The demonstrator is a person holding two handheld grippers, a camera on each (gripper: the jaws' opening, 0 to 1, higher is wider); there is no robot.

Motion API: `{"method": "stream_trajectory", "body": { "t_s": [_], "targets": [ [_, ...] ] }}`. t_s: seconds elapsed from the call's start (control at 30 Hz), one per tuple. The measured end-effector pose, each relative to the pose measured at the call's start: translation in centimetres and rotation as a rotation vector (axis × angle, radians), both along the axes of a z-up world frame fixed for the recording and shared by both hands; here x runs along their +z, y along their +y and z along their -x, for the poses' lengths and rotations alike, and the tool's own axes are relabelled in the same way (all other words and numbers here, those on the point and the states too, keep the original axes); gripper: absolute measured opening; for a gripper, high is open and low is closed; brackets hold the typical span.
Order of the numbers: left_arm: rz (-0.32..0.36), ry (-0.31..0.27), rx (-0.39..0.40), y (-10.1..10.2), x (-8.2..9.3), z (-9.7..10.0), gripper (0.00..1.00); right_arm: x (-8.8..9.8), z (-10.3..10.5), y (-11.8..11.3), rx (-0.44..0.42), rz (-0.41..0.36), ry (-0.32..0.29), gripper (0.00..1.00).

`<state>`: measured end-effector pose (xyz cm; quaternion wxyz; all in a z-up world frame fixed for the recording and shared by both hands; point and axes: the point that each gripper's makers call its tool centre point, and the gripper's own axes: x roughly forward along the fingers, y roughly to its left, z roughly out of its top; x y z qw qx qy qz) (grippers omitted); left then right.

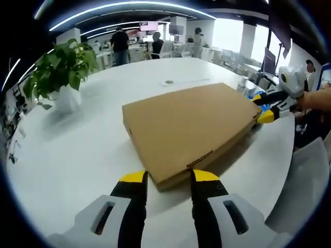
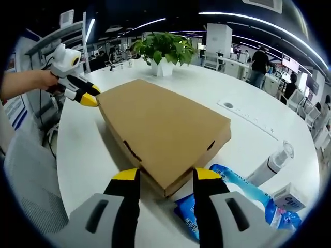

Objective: Operate the shoe box by opening the lid, removing the specified soft item, and placing it in the target area until the item is outside and the box remains undamaged.

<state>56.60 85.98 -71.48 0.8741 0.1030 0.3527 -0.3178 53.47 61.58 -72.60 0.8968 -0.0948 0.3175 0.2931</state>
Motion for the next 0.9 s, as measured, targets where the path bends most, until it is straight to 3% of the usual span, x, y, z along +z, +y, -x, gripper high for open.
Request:
{"method": "stream_trajectory", "body": {
  "t_s": [0.2, 0.53, 0.9],
  "targets": [
    [-0.02, -0.05, 0.025, 0.6, 0.3, 0.6, 0.44, 0.9, 0.7, -0.9, -0.049, 0.008, -0.042, 0.45],
    [0.007, -0.092, 0.033, 1.2, 1.8, 4.1, 0.48, 2.9, 3.4, -4.3, -0.124, -0.002, -0.108, 0.51],
    [0.042, -0.155, 0.019, 0.8, 4.4, 7.7, 0.55, 4.3, 8.3, -9.4, -0.213, 0.028, -0.14, 0.57]
  ]
}}
